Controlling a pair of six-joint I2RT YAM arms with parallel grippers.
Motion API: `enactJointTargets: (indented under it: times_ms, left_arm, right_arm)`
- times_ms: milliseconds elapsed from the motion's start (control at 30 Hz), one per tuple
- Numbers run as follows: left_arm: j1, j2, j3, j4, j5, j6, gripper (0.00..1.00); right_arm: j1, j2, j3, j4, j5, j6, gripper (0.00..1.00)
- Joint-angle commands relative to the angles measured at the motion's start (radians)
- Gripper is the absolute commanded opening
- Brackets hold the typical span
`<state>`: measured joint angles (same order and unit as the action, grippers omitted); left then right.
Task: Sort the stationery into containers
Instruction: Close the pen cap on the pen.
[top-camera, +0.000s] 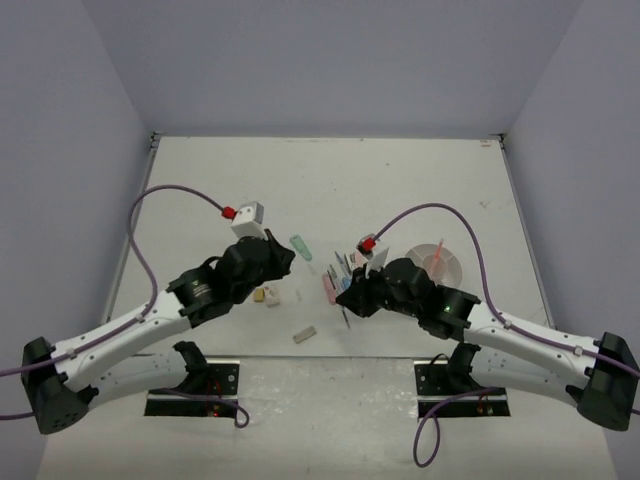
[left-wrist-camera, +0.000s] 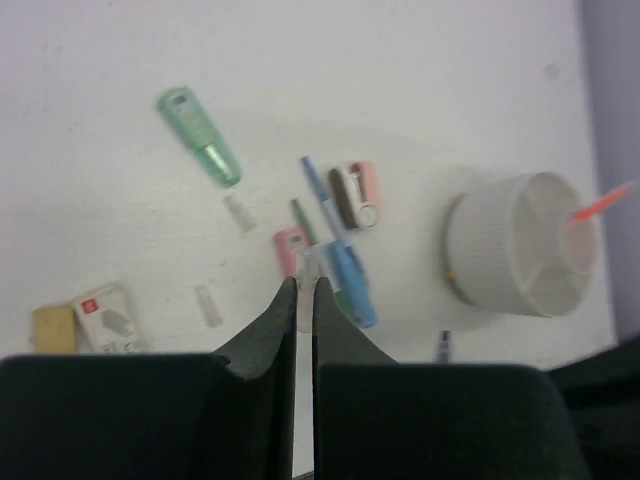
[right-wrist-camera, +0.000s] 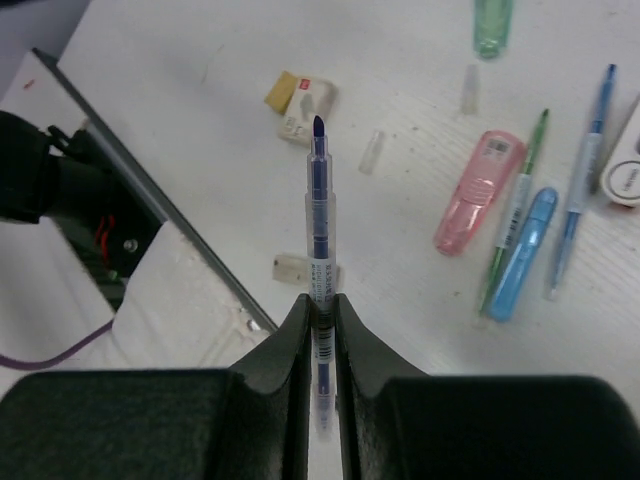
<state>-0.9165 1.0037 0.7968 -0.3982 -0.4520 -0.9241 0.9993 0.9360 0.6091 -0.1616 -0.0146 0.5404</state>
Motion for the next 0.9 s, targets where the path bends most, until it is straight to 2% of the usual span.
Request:
enactJointTargets:
  times_ms: [0,133,267,867]
  left_arm:
    - [0.007,-0.211,-0.18,0.48,0.127,0.063,0.0]
    - [0.007,-0.298,-0.266,0.668,0.208,0.07,0.0]
    - [0.007,-0.291,-0.295,0.767,0.286,0.073,0.0]
    - [0.007,-0.252,-0.332,0.837,0.369,0.062,0.0]
  right_arm:
    - [0.001,-0.049,-0.113,0.402,-0.234,0.091,0.0]
    - [0.006,-0.083,-0.163,0.565,-0.288,0.158,0.0]
    - [0.013,-0.087,-0.138,0.562,-0.285,0.16,0.0]
    - [0.015,-0.109,-0.084,0.449,-0.172,0.123,0.0]
